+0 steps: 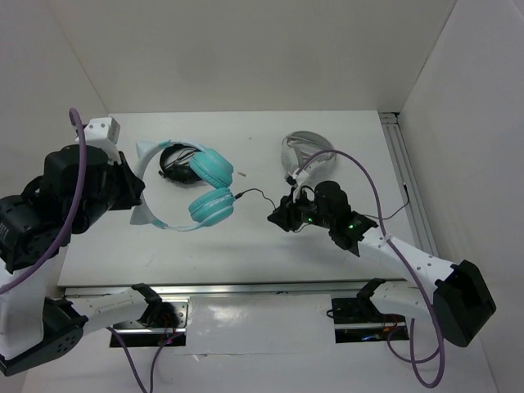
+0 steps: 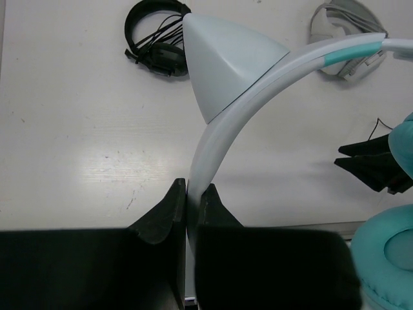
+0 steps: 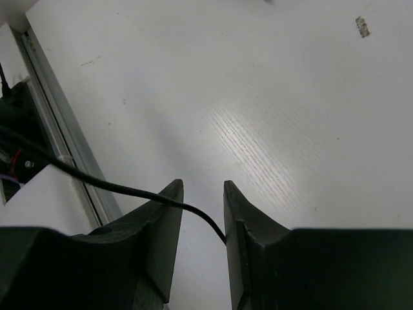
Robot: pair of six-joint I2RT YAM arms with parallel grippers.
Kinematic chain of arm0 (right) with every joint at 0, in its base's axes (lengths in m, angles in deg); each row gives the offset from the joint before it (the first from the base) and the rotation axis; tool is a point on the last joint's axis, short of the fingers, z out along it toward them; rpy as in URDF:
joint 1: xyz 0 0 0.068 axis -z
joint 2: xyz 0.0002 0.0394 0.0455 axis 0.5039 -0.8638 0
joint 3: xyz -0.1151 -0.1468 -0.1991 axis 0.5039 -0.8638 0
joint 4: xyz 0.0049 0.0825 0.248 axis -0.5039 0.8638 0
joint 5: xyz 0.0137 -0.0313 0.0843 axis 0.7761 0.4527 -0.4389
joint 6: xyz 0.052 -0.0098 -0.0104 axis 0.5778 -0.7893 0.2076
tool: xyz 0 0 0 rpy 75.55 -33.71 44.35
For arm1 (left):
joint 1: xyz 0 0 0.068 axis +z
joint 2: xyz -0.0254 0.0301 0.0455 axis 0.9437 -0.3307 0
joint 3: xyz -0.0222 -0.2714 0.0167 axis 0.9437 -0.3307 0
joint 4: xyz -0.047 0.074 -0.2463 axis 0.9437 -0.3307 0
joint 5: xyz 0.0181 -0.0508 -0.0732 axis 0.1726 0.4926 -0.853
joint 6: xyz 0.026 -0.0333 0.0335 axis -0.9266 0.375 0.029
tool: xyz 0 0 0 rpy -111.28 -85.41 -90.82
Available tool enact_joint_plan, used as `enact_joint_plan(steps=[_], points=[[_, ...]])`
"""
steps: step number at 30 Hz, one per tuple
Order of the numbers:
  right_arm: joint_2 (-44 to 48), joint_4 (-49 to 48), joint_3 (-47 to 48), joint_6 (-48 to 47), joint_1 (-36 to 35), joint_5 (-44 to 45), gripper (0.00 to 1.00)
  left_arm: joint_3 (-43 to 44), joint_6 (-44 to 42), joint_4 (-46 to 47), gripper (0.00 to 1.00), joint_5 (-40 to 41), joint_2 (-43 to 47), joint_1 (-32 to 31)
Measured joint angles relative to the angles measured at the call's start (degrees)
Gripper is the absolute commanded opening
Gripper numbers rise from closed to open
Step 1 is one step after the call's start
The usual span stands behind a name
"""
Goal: Wrap the headphones
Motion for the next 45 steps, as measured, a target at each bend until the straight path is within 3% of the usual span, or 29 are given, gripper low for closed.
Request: enact_joint_plan(steps=[3, 7, 8, 12, 16, 21, 25, 31, 39, 45], points=[[-0.81, -2.78, -2.29, 0.37, 0.00, 0.02, 0.39, 1.09, 0.22, -0.11, 0.00, -0.42, -0.04, 0.07], [-0.74, -5.03, -3.19, 0.37, 0.00, 1.31, 0.03, 1.79, 0.87, -0.13, 0.00, 0.81, -0.48, 0.42], [-0.59, -5.07, -3.32, 0.68, 0.00, 2.12, 0.00, 1.79, 1.42, -0.17, 0.00, 1.66, -0.55, 0.42], [2.34, -3.93, -4.57, 1.81, -0.13, 7.34, 0.00, 0.68, 2.36, 0.15, 0.00, 5.31, -0.92, 0.48], [7.78, 1.49, -3.39, 3.26, -3.10, 18.32, 0.00, -7.28, 2.99, 3.13, 0.00, 11.45, -0.35, 0.55], [13.60, 12.61, 4.68, 5.40, -9.86, 35.89, 0.00, -22.40, 1.75, 8.37, 0.00, 17.16, -1.07, 1.18], [13.27, 19.98, 13.94, 5.46, -14.25, 44.09, 0.00, -27.10, -1.40, 10.45, 0.00, 15.26, -3.76, 1.18], [11.15, 28.09, 23.74, 0.50, -20.06, 48.76, 0.00, -29.51, -6.40, 15.37, 0.00, 8.26, -7.76, -3.91], [10.34, 35.45, 25.77, -7.54, -20.79, 48.30, 0.00, -30.91, -12.44, 19.54, 0.00, -0.48, -15.69, -15.17], [10.03, 37.53, 26.14, -10.95, -20.85, 44.57, 0.00, -30.91, -16.96, 22.27, 0.00, -7.41, -15.61, -21.64]])
